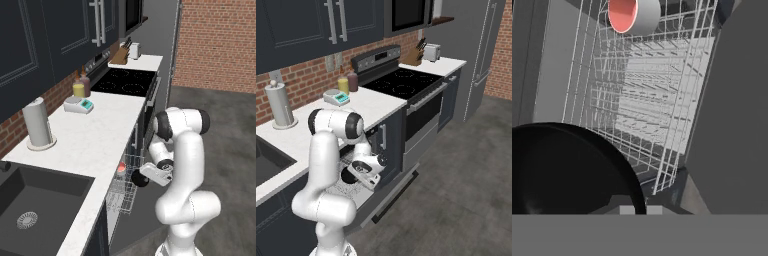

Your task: Pick up the cup and bowl from the counter, place them in the dishwasher, and close the dishwasher door.

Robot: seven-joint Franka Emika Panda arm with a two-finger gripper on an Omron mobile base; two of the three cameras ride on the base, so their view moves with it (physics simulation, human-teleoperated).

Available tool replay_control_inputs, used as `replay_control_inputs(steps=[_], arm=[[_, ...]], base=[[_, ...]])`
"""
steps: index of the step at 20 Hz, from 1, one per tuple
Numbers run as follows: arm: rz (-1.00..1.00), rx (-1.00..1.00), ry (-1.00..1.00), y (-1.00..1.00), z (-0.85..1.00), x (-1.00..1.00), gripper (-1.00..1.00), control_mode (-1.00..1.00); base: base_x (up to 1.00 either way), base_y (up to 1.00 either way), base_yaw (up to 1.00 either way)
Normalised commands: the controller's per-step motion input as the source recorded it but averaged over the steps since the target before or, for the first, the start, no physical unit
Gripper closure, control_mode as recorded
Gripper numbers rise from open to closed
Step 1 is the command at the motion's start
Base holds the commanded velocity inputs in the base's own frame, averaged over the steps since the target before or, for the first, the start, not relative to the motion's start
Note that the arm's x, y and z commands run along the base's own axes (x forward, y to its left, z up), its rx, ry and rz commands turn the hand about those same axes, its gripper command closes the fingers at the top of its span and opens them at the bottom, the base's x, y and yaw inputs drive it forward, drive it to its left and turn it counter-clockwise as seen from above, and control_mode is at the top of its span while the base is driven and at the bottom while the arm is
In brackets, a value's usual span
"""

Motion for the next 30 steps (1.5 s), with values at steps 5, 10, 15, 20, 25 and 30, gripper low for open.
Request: replay_control_inputs(steps=[5,10,15,20,25,30], arm=[[0.0,0.0,0.0,0.47,-0.46,0.42,1.0,-1.0],[0.0,0.0,0.0,0.27,-0.45,0.49,1.0,-1.0],[0.0,0.0,0.0,0.09,-0.5,0.49,1.0,-1.0],[0.0,0.0,0.0,0.02,-0.53,0.53,1.0,-1.0],[0.0,0.0,0.0,0.09,-0.46,0.51,1.0,-1.0],[0.0,0.0,0.0,0.1,-0.41,0.42,1.0,-1.0]], base=[[0.0,0.0,0.0],[0.0,0.0,0.0],[0.0,0.0,0.0],[0.0,0.0,0.0],[0.0,0.0,0.0],[0.0,0.0,0.0]])
